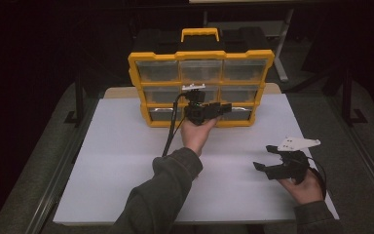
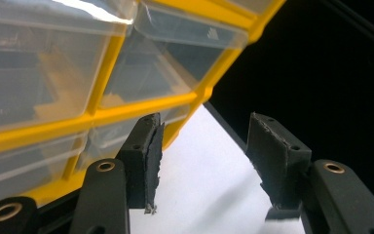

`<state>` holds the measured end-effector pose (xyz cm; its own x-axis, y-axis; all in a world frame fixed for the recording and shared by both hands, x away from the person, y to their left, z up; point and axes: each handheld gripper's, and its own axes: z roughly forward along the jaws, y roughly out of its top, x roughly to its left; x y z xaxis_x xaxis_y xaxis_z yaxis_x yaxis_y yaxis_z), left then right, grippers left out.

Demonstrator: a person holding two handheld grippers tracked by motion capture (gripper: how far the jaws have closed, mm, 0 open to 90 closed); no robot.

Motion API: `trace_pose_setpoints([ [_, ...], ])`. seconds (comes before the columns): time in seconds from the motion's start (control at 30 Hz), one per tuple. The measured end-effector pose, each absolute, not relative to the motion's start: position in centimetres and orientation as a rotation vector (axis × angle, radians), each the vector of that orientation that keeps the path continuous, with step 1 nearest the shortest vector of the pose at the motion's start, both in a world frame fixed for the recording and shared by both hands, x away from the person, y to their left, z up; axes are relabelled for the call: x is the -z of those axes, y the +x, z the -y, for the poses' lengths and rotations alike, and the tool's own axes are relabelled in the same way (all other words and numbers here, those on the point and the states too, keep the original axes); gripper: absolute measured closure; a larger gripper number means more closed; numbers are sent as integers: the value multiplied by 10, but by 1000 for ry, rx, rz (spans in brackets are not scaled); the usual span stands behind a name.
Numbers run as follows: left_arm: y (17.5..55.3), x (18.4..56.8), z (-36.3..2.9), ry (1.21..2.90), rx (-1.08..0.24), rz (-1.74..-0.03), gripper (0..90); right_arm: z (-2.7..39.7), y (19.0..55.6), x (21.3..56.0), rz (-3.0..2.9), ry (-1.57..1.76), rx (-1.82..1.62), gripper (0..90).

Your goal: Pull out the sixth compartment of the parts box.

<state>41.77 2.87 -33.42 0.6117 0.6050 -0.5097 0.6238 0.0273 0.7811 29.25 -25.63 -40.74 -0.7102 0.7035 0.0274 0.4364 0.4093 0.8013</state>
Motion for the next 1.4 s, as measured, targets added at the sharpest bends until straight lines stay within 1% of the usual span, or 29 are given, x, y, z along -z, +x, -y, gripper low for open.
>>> trace_pose_setpoints([
  [0.13, 421, 336, -20, 1583, 40, -1060, 504, 256, 292, 407, -2350, 986, -1206, 202],
  [0.17, 423, 337, -17, 1546, 54, -1077, 520, 257, 293, 407, -2353, 988, -1207, 202],
  [0.4, 430, 337, -8, 1506, 66, -1102, 552, 256, 294, 408, -2360, 987, -1214, 201],
  [0.5, 432, 338, -2, 1474, 72, -1108, 571, 257, 294, 408, -2358, 982, -1219, 201],
  [0.53, 434, 339, 0, 1439, 83, -1120, 582, 257, 294, 408, -2353, 987, -1224, 201],
  [0.67, 437, 341, 5, 1416, 72, -1132, 611, 258, 295, 408, -2355, 993, -1227, 199],
  [0.8, 437, 342, 13, 1388, 37, -1147, 615, 258, 294, 408, -2356, 982, -1230, 200],
  [1.0, 441, 345, 18, 1342, 38, -1160, 653, 260, 294, 408, -2349, 993, -1242, 205],
  [1.27, 443, 346, 21, 1325, 41, -1169, 719, 263, 295, 408, -2347, 992, -1248, 211],
  [1.4, 443, 348, 23, 1303, 62, -1171, 728, 263, 294, 408, -2350, 988, -1247, 213],
])
